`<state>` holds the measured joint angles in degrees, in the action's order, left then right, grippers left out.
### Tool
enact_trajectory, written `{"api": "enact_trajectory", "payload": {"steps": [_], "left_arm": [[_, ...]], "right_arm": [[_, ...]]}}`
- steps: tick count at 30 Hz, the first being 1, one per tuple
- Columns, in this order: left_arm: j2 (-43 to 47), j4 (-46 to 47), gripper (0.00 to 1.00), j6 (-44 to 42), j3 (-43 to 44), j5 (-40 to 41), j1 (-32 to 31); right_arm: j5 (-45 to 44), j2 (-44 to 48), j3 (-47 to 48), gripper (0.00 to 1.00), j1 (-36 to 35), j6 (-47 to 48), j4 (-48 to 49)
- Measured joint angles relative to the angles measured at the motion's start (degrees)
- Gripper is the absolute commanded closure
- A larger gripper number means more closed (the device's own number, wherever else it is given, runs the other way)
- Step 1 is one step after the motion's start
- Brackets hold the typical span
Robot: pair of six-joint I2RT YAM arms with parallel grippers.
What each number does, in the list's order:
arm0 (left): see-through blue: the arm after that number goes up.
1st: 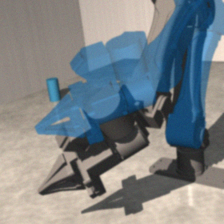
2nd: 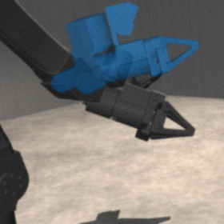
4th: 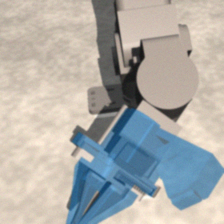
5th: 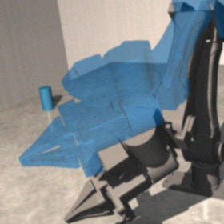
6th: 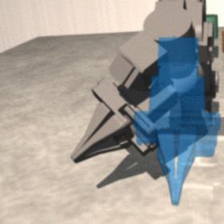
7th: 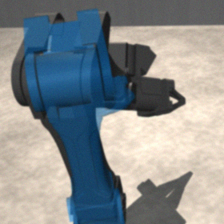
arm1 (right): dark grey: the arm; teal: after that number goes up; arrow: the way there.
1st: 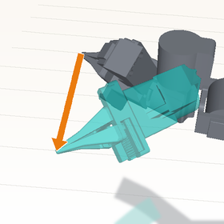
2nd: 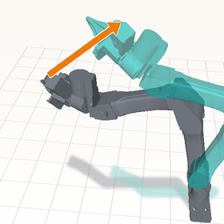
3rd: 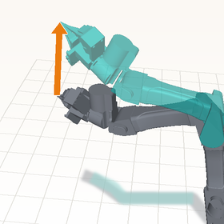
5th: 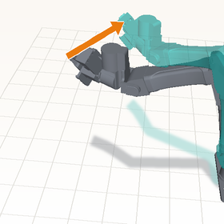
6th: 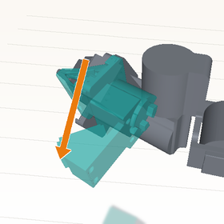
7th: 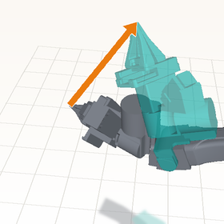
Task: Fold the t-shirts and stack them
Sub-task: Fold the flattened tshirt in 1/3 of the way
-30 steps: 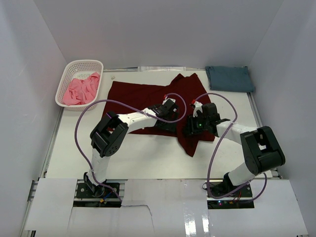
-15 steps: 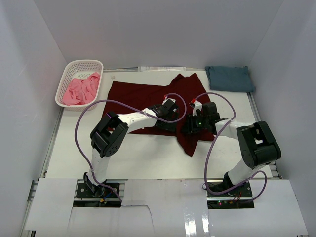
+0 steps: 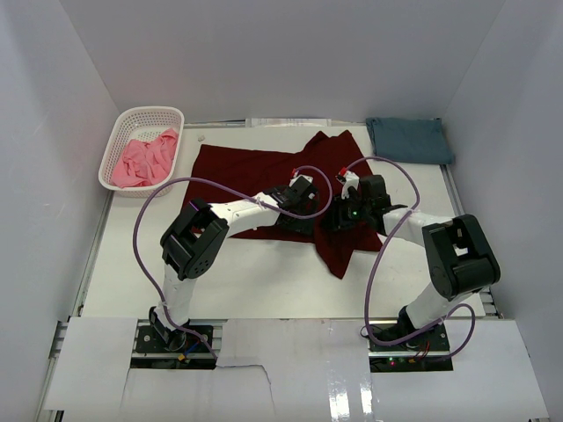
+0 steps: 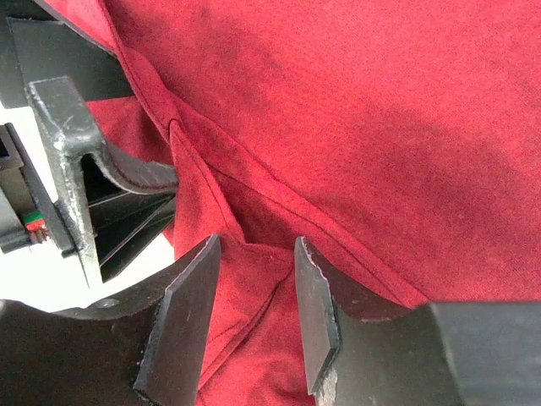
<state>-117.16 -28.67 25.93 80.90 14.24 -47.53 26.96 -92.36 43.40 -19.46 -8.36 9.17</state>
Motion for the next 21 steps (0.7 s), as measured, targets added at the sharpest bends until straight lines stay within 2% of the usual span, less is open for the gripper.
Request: {"api": "enact_trajectory", "payload": {"steps": [8, 10, 11, 12, 21], "left_arm": [[0.0, 0.07, 0.02, 0.0, -0.07, 0.02, -0.02], [0.0, 0.07, 0.02, 0.0, -0.07, 0.02, -0.02], [0.0, 0.07, 0.02, -0.02, -0.07, 0.0, -0.02], [0.0, 0.07, 0.02, -0.02, -0.07, 0.0, -0.02], [0.0, 0.07, 0.02, -0.02, -0.07, 0.02, -0.02]], "right_arm": [[0.24, -2.58, 0.74, 0.55, 0.02, 0.0, 0.02], [0.28, -3.15, 0.76, 0.61, 0.0, 0.0, 0.02], [0.35, -3.39, 0.76, 0.71, 0.0, 0.07, 0.04], [0.48, -3.56, 0.76, 0.75, 0.0, 0.15, 0.04], [0.44, -3.63, 0.76, 0.81, 0.0, 0.2, -0.02]]}}
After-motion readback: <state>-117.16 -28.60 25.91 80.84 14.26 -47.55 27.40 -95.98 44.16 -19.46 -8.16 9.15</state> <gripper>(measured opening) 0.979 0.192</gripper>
